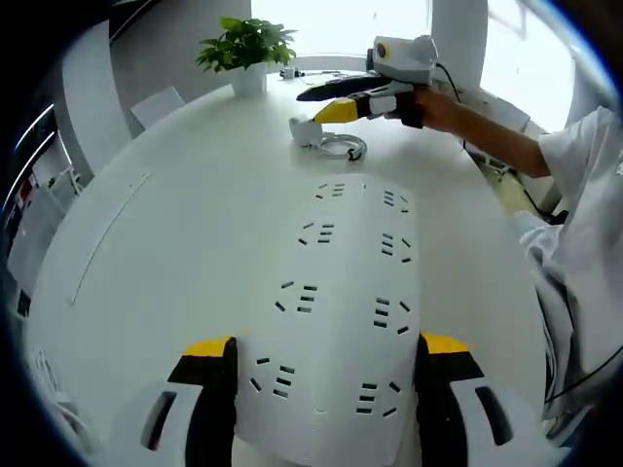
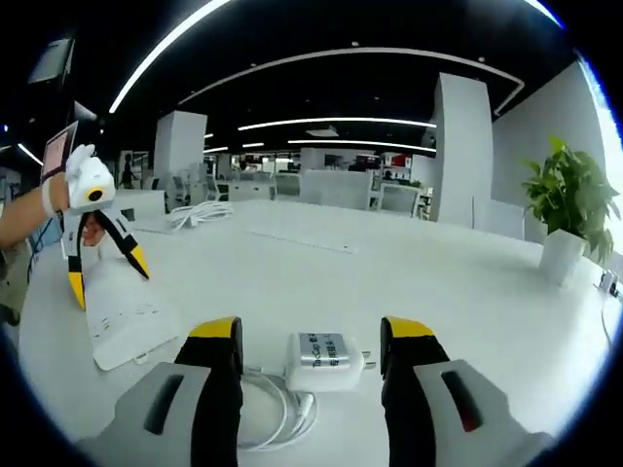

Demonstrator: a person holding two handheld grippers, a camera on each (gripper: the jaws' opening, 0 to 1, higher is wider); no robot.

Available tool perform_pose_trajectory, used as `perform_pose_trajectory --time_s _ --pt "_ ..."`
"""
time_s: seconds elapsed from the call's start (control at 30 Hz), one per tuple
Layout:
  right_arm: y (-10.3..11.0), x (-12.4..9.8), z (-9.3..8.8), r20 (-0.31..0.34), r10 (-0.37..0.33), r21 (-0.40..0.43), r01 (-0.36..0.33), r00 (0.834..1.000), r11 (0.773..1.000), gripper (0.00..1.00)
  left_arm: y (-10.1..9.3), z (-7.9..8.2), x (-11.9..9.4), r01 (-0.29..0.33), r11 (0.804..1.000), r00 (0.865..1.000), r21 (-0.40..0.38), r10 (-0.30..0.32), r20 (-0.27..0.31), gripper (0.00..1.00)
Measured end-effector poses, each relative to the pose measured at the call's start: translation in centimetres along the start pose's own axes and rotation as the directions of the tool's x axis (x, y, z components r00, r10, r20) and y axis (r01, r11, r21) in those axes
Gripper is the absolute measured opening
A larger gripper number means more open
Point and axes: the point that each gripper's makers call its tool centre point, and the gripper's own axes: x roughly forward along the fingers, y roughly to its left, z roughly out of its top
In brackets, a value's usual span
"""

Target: Straighten the power strip on the desk, plug the charger into it

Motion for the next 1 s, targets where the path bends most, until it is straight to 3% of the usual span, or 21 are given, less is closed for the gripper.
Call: perform_pose_trajectory --time_s 0.17,0.47,0.67,1.0 --pt "-0.4 0.8 -1.0 -0.027 0.002 0.006 -0.002 1.000 1.000 0.56 0.1 0.1 -0.1 0.000 1.000 1.000 0.000 0.000 0.001 0.75" --pt "-0.3 1.4 -1.4 -0.027 0.016 0.026 -0.015 1.000 1.000 0.45 0.1 0.1 -0.1 0.001 1.000 1.000 -0.001 -0.001 -0.001 0.75" --pt "-0.3 1.7 -1.8 -0.045 0.020 -0.008 -0.021 0.999 1.000 0.38 0.2 0.1 -0.1 0.000 1.000 1.000 -0.001 0.000 0.001 0.75" --pt "-0.4 1.5 -1.9 -0.034 0.055 0.026 -0.054 0.998 0.998 0.37 0.4 0.1 -0.1 0.000 1.000 1.000 -0.002 0.000 0.003 0.75"
